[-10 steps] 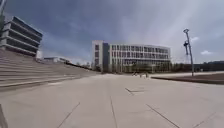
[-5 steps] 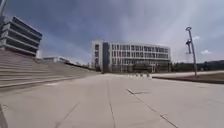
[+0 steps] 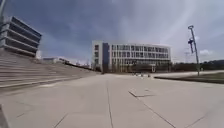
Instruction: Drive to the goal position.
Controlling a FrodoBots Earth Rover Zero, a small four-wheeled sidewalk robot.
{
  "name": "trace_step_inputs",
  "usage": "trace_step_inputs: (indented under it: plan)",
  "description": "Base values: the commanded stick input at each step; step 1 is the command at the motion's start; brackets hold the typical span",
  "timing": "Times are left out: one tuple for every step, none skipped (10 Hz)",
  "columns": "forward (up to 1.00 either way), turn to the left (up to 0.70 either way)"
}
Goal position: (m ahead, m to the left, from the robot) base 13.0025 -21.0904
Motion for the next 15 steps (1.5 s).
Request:
trace_step_inputs:
  plan:
    - [0.70,0.00]
    - [0.70,0.00]
    - [0.70,0.00]
    - [0.70,0.00]
    - [0.70,0.00]
    - [0.70,0.00]
    - [0.70,0.00]
    - [0.70,0.00]
    - [0.70,0.00]
    - [0.70,0.00]
    - [0.70,0.00]
    - [0.70,0.00]
    - [0.70,0.00]
    - [0.70,0.00]
    - [0.70,0.00]
